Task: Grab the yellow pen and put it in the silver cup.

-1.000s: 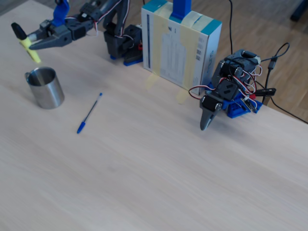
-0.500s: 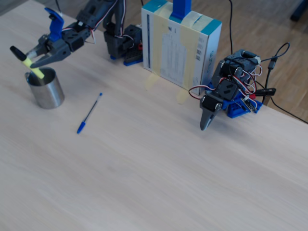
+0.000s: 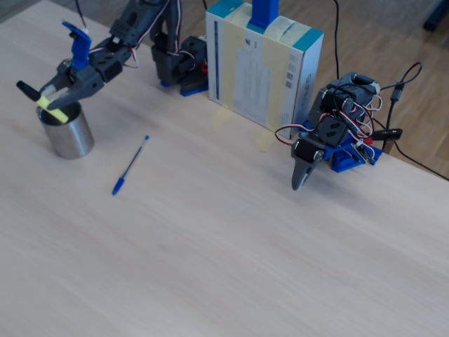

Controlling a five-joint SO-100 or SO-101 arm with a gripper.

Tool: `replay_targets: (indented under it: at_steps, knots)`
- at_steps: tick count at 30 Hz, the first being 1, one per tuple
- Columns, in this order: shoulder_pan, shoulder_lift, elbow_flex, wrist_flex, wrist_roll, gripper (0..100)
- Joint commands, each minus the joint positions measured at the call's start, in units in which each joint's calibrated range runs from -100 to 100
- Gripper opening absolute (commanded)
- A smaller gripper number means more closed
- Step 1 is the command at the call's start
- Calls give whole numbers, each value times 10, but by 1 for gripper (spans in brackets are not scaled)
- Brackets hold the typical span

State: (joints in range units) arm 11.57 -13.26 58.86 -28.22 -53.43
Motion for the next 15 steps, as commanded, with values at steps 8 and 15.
replay_targets:
  at_steps: [8,15]
  knots:
    - [6,0,5,-5,7,2]
    - [6,-3,29,-5,39,2]
